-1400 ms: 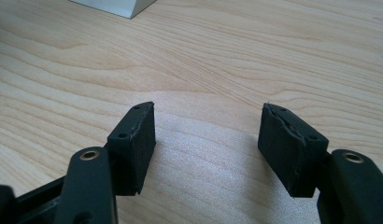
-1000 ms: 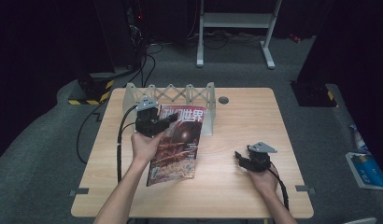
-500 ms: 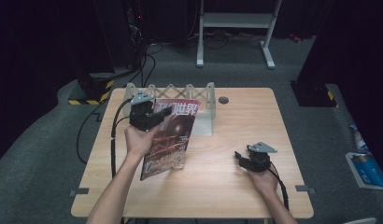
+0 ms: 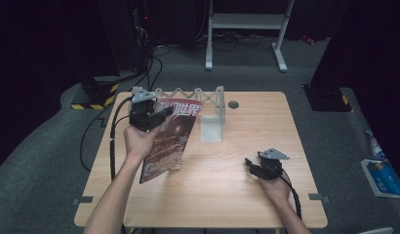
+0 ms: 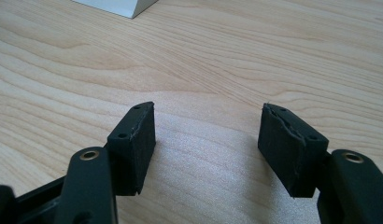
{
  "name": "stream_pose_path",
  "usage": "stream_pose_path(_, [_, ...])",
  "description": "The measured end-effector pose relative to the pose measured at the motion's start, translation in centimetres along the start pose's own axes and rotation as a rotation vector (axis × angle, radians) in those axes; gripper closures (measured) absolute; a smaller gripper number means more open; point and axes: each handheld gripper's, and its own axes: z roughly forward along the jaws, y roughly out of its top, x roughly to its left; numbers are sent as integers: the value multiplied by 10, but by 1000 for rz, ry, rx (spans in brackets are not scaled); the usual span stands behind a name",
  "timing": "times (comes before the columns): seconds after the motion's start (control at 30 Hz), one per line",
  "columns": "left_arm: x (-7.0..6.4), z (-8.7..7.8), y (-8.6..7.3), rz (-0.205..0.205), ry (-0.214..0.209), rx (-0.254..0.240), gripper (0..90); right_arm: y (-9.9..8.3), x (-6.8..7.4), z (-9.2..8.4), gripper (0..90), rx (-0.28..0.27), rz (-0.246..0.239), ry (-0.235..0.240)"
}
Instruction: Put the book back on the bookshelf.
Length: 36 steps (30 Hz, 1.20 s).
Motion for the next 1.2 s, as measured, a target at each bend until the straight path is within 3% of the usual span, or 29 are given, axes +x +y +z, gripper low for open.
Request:
stream_pose_path(0.37, [15, -10, 7, 1, 45, -19, 839, 0, 0, 0, 367, -1, -5, 1])
stream_pose_path(0.67, [29, -17, 9, -23, 84, -32, 839, 0, 0, 0, 368, -1, -6, 1])
stream_pose_path(1.2, [55, -26, 9, -40, 178, -57, 838, 0, 0, 1, 367, -2, -7, 2])
